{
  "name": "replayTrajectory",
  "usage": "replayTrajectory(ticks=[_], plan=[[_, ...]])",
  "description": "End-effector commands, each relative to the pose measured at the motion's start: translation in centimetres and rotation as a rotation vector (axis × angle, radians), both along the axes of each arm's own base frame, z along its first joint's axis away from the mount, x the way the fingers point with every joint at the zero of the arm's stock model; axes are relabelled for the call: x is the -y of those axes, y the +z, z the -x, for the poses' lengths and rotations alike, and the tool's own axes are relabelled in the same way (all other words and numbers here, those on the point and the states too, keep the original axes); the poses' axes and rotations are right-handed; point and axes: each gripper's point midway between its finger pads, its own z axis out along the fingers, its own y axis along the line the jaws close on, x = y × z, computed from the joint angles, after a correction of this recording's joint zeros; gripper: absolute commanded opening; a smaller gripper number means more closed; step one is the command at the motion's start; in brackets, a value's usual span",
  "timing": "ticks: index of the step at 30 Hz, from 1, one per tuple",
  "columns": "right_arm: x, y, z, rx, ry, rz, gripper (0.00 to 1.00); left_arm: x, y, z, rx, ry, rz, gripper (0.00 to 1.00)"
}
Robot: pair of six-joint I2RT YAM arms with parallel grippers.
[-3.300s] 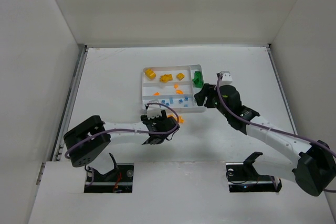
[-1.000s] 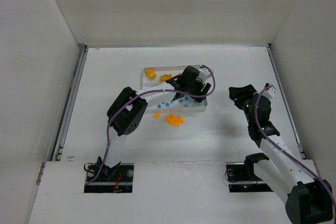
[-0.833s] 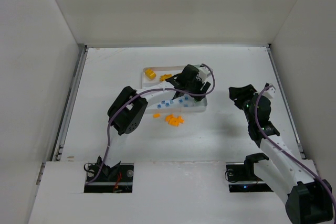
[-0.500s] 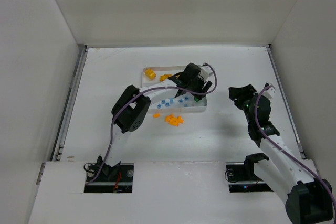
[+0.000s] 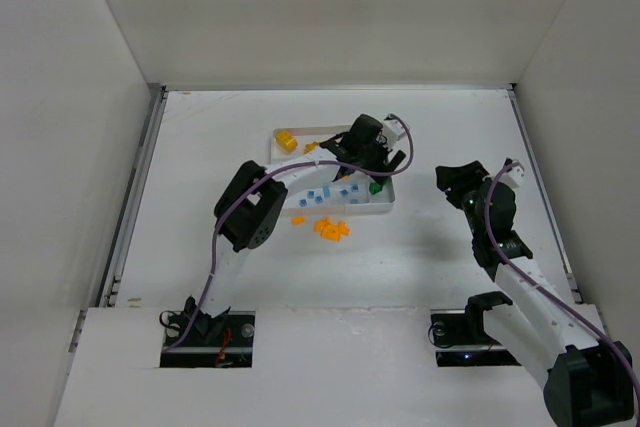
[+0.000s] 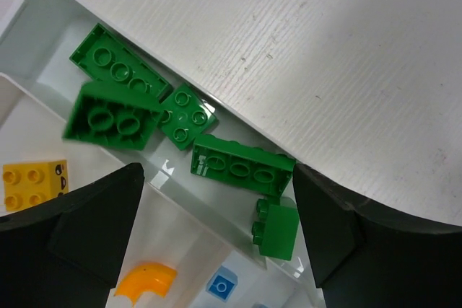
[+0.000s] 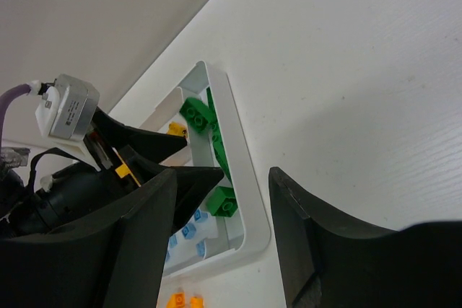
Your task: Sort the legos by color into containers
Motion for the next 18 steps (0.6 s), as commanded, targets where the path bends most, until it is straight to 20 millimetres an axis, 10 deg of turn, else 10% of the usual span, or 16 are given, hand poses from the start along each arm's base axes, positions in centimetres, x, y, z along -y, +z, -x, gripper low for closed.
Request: replayTrajectory(ticks=[1, 9, 18], plan=[[-0.1, 1.8, -0.5, 0.069, 0.005, -0.005, 0.60, 0.1, 5.6, -0.5, 0.129, 0.009, 0.060, 0.83], [-0.4, 2.1, -0.4, 0.078, 0.012, 0.003, 0.59, -2.6, 12.0, 3.9, 0.213, 0.153, 0.215, 0.69], [-2.9, 2.2, -0.6, 0.068, 0.082, 0.054, 0.43, -11.6, 10.5, 9.8, 0.080, 0.489, 0.376, 0.33]])
